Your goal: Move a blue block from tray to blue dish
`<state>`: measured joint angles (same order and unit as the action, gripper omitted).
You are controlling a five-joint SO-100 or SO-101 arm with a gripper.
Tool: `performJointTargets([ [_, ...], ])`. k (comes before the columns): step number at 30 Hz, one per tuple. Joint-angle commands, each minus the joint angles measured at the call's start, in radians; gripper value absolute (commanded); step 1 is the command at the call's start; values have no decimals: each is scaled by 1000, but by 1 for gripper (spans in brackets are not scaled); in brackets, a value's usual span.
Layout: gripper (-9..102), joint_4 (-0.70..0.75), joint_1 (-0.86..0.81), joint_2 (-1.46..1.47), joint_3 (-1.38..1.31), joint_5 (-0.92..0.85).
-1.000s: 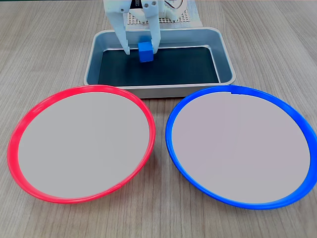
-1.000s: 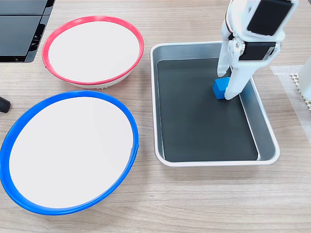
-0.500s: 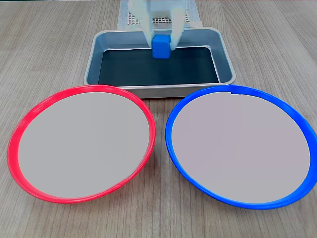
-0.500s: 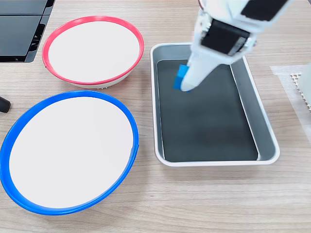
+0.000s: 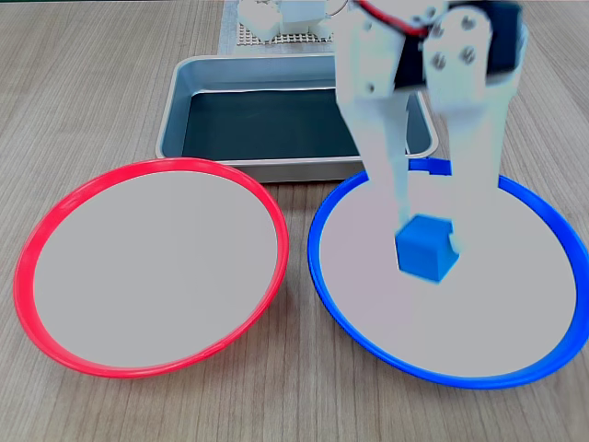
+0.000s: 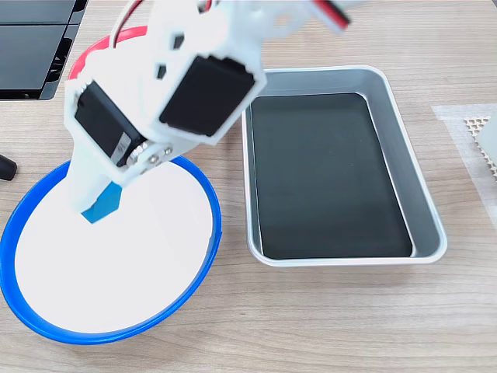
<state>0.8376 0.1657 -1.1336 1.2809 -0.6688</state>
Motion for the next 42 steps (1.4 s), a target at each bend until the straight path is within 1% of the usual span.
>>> performJointTargets([
  [1,24,-55,6,18,32,-29],
  [4,31,-67,-2,52,40,-58],
  [5,25,-75,-6,55,41,-69],
  [6,13,-80,-11,51,43,-60],
  [7,4,-80,-15,34,43,-34],
  [8,0,-80,-18,11,48,-3],
  [12,0,-51,-29,-137,67,190],
  [13,0,-35,-31,-179,83,210],
  [14,0,-49,-31,-230,115,238],
  [16,0,-109,-35,-382,227,371],
  [17,0,-212,-46,-506,354,472],
  [18,0,-345,-69,-643,514,609],
  [19,0,-419,-91,-778,652,719],
  [20,0,-431,-107,-857,732,784],
  [22,0,-459,-137,-1028,907,851],
  [25,0,-506,-160,-1312,1210,873],
  [29,0,-466,-184,-1681,1563,805],
  [32,0,-405,-201,-1842,1709,776],
  [34,0,-319,-199,-1898,1727,773],
  [42,0,-95,-187,-2034,1743,790],
])
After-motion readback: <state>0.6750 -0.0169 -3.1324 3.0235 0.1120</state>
